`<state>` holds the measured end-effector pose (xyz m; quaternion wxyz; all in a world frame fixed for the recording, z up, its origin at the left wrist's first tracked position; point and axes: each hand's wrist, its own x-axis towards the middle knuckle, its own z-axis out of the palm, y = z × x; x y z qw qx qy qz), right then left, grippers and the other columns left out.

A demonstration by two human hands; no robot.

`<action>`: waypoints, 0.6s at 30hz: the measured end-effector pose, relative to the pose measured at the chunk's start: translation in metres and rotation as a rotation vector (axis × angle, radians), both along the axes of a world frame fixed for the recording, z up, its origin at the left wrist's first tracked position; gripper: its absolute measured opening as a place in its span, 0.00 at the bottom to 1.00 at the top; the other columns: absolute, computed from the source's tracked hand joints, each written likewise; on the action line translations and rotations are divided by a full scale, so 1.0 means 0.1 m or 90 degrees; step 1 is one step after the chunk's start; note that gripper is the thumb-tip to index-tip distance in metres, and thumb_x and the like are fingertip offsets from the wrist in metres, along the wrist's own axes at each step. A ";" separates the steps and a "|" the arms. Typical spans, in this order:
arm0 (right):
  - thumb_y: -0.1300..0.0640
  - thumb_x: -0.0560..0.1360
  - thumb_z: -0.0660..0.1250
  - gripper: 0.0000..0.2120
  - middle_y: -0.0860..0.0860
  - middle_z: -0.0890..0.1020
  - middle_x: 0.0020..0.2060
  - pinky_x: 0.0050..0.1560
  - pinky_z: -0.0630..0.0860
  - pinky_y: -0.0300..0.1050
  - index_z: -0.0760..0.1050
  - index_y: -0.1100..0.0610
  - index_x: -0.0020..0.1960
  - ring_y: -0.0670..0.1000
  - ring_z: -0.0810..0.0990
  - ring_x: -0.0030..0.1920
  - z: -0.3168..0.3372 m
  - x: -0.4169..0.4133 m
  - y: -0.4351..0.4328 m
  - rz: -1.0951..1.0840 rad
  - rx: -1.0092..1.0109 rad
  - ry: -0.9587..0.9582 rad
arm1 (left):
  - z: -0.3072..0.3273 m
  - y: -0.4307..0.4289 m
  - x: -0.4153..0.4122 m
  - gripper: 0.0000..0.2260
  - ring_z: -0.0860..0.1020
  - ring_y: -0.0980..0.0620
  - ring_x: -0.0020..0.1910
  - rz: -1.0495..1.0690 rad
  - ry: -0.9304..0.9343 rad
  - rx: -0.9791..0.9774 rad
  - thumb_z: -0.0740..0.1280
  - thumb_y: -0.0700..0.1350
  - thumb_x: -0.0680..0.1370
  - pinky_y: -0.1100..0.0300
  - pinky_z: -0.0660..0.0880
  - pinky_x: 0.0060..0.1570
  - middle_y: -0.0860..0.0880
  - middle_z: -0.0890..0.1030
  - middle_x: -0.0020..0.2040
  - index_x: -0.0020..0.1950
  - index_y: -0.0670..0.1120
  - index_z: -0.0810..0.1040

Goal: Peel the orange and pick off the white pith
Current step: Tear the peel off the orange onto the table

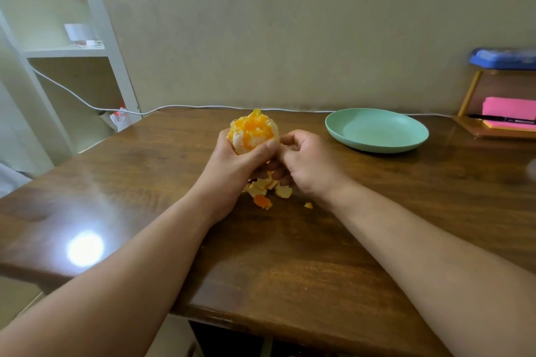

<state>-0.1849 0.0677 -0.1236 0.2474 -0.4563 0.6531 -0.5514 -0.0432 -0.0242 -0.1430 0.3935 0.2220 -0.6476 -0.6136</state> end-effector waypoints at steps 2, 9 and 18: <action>0.54 0.83 0.69 0.06 0.53 0.88 0.39 0.33 0.78 0.42 0.78 0.56 0.56 0.49 0.84 0.34 0.00 0.02 0.01 0.011 0.000 -0.005 | 0.01 -0.01 0.01 0.35 0.86 0.38 0.57 0.009 -0.007 -0.005 0.83 0.57 0.71 0.41 0.84 0.55 0.40 0.85 0.59 0.71 0.45 0.73; 0.64 0.83 0.62 0.05 0.53 0.83 0.33 0.30 0.71 0.41 0.77 0.60 0.55 0.49 0.77 0.31 0.03 -0.04 0.01 0.097 -0.070 -0.220 | 0.09 0.04 0.00 0.27 0.76 0.46 0.41 -0.068 0.106 0.099 0.73 0.49 0.79 0.56 0.75 0.39 0.40 0.79 0.48 0.69 0.31 0.74; 0.48 0.87 0.64 0.12 0.51 0.88 0.49 0.38 0.79 0.46 0.82 0.53 0.58 0.53 0.85 0.47 0.05 -0.14 0.09 0.134 0.021 -0.095 | 0.18 0.04 0.10 0.15 0.75 0.52 0.36 -0.135 0.149 0.230 0.72 0.49 0.79 0.65 0.72 0.31 0.43 0.84 0.48 0.61 0.41 0.79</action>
